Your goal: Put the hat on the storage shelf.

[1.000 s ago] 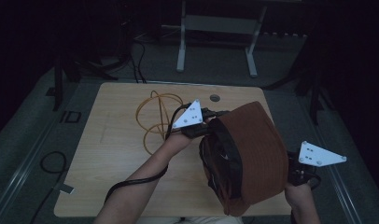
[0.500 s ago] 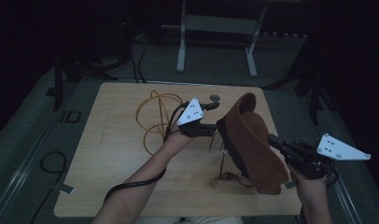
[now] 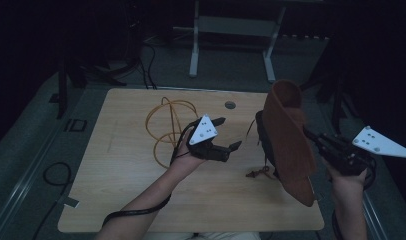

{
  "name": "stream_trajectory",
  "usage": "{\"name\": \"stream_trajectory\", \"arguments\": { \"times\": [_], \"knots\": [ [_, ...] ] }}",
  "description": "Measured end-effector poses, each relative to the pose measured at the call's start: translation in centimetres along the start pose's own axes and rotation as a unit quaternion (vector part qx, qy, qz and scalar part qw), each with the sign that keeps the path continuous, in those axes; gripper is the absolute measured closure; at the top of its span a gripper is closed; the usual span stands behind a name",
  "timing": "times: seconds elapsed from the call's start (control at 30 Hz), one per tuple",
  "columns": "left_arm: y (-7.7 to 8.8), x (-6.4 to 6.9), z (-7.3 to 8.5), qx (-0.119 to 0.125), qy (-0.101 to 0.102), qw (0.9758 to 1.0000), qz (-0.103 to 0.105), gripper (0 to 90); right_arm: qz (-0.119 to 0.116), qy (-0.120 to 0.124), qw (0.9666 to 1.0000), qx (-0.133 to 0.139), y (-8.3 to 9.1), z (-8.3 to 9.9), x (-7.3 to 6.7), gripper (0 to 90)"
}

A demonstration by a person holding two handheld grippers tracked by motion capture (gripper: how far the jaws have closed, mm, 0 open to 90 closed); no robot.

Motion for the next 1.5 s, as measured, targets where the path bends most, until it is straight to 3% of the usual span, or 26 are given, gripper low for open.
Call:
{"name": "stream_trajectory", "arguments": {
  "times": [0.17,0.3,0.43,0.47,0.57,0.67,1.07,1.33,1.43,1.5],
  "knots": [
    [1.6,0.6,1.4,-0.024,0.006,0.9997,0.004,12.3,0.013,0.011,0.9998,0.004,-0.8,-1.5,0.6,90.0],
    [3.4,1.2,3.9,-0.054,0.018,0.9983,0.011,9.4,0.018,0.02,0.9996,0.004,-2.1,-3.4,0.9,90.0],
    [5.1,1.3,5.8,-0.065,0.037,0.9972,0.006,9.2,0.017,0.02,0.9996,0.007,-3.5,-5.1,1.1,90.0],
    [5.5,1.4,6.1,-0.066,0.024,0.9975,-0.002,9.3,0.016,0.02,0.9997,0.007,-3.8,-5.5,1.0,90.0],
    [6.8,1.7,7.1,-0.081,0.027,0.9963,-0.01,9.2,0.015,0.024,0.9996,0.006,-5.1,-6.7,0.7,90.0],
    [8.2,2.3,7.3,-0.081,0.01,0.9964,-0.023,9.2,0.01,0.028,0.9995,0.008,-6.2,-8.0,0.3,90.0],
    [12.0,5.0,7.8,-0.071,0.013,0.9974,-0.003,9.2,-0.03,0.037,0.9988,0.012,-11.0,-12.9,-3.0,90.0],
    [14.2,4.5,11.3,-0.109,0.012,0.9935,-0.03,9.2,-0.059,0.056,0.9966,0.008,-14.3,-15.3,-6.2,90.0],
    [15.3,4.2,12.9,-0.118,0.03,0.9916,-0.044,9.2,-0.07,0.065,0.9954,0.008,-15.5,-16.0,-7.7,90.0],
    [16.1,3.8,14.0,-0.129,0.031,0.9896,-0.057,9.2,-0.078,0.071,0.9944,0.009,-16.2,-16.5,-8.7,90.0]
  ]
}}
Point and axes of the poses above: each handheld gripper's, and its own axes: y roughly backward along the jaws, z roughly out of its underside, x roughly to its right, the point moved 9 cm from there along -y, roughly forward along the jaws, and after that the axes turned 11 degrees about -y, right-handed, at the moved point
